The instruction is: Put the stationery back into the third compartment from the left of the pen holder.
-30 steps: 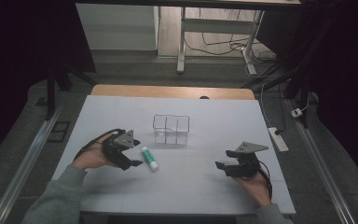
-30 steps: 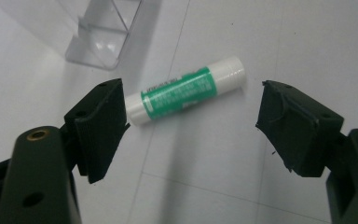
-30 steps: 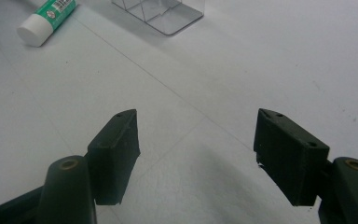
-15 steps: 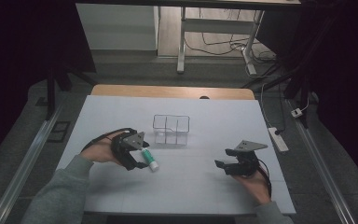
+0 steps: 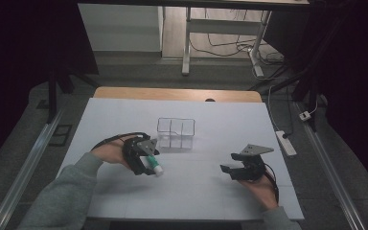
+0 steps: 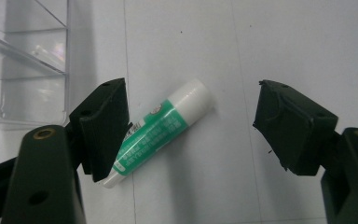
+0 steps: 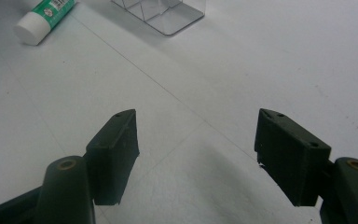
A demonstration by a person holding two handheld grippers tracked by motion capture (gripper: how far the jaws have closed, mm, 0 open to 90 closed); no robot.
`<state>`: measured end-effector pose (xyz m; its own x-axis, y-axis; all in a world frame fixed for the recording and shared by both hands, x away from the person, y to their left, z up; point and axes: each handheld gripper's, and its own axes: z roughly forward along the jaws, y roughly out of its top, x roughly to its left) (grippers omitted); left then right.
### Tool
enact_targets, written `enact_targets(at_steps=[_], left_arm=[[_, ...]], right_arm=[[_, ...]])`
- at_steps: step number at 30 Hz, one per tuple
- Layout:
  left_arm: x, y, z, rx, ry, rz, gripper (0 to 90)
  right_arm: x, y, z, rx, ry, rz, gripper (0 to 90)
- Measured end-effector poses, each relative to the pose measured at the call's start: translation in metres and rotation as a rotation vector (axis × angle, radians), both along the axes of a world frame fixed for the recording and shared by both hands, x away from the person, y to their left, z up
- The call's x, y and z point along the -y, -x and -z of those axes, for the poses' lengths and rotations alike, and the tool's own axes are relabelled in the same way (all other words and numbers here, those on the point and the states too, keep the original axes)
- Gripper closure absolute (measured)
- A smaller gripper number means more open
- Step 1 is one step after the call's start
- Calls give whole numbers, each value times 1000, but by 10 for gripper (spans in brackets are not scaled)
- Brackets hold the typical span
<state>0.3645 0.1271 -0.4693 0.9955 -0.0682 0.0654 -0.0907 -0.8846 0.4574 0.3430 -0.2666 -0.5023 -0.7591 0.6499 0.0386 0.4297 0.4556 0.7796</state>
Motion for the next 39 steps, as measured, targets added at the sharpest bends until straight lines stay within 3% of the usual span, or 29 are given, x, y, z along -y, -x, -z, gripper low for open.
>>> enact_targets(at_steps=[9,22,27,34,37,39], left_arm=[[12,-6,5,-27,-24,59,271],[26,-16,18,-41,-136,117,262],[31,-16,24,-17,-175,146,285],[36,-15,29,32,-226,225,386],[37,-14,33,64,-232,251,426],[38,-14,34,65,-236,263,457]], right_arm=[[-1,-1,1,-10,2,-3,296],[-2,-1,3,-17,16,-3,293],[-2,-1,3,-18,17,-3,293],[-3,-1,3,-20,19,-8,289],[-3,-1,4,-19,17,-10,287],[-4,-1,4,-20,22,-9,286]])
